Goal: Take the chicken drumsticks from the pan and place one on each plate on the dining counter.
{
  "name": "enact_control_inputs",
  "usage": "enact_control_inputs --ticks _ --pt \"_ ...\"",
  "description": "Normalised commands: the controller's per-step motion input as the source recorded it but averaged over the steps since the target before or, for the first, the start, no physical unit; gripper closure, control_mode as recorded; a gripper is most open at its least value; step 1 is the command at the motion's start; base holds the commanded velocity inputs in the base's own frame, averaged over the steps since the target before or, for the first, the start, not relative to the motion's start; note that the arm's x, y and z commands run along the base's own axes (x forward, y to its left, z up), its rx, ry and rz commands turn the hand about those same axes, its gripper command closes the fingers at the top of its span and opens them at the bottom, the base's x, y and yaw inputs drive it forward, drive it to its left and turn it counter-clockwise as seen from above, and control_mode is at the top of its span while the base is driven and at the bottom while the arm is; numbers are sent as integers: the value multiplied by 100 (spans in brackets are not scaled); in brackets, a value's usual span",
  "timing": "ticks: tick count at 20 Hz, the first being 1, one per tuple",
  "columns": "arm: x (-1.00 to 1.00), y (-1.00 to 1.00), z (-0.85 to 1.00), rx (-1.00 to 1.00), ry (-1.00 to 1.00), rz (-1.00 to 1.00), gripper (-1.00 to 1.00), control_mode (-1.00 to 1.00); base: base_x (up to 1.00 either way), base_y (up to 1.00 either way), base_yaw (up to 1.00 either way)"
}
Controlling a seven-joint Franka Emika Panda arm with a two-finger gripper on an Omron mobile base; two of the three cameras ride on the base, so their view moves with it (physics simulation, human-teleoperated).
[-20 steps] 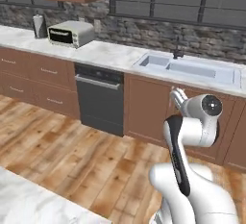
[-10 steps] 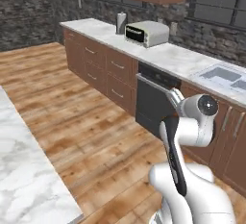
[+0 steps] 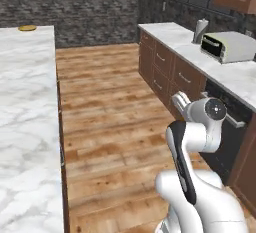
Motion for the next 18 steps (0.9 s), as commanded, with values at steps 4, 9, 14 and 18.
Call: enact_control_inputs --ticks 4,9,14,18 --pt "0 0 0 0 0 0 100 100 100 -34 32" --pt "0 0 0 0 0 0 100 100 100 -22 2" --pt "0 0 0 0 0 0 100 100 100 1 -20" --pt "0 0 0 0 0 0 100 100 100 13 -34"
